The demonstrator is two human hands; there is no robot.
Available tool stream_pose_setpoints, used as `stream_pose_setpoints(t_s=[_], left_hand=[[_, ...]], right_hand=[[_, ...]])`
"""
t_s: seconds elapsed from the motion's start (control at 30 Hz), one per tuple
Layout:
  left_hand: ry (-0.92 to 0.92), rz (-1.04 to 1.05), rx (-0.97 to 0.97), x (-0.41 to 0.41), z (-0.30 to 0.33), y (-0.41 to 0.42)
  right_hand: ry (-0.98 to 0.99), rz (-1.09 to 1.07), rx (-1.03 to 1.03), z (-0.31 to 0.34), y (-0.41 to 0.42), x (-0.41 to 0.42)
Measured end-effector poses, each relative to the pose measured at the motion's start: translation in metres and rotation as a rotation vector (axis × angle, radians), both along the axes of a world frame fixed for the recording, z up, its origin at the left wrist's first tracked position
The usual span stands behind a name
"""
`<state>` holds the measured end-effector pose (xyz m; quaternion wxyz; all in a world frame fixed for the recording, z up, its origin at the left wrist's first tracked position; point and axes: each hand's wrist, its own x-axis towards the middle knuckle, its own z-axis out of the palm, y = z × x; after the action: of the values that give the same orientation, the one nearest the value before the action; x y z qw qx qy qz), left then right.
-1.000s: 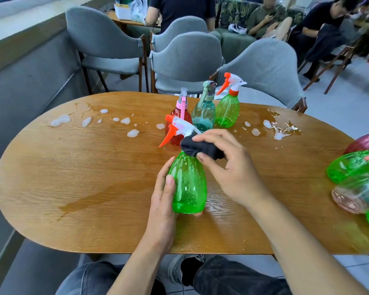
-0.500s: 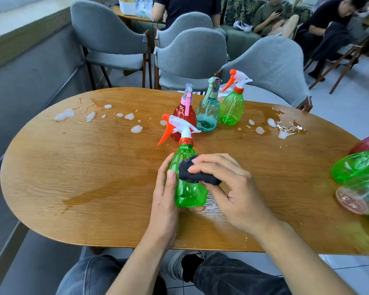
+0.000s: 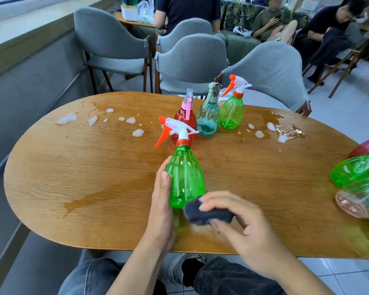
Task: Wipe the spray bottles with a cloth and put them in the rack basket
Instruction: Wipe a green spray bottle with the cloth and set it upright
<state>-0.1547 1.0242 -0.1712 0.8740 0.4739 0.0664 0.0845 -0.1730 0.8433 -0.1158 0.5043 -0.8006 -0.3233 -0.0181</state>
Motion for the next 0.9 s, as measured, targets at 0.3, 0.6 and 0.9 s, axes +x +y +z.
stream_pose_setpoints(t_s=[0.3,0.6,0.9], left_hand=[[0.065,-0.111,-0.033,0.0,-0.001,0.001],[-0.007,-0.151,-0.025,-0.001,0.0,-0.001],[0.019,-0.099,0.013,0.0,-0.005,0.001]], right_hand=[[-0.041,-0.212,0.109,0.034,0.021,0.074],[-0.227,-0.181,-0.167,0.018,0.04,0.073],[-0.383,-0.135,-0.213,0.005,0.024,0.04]])
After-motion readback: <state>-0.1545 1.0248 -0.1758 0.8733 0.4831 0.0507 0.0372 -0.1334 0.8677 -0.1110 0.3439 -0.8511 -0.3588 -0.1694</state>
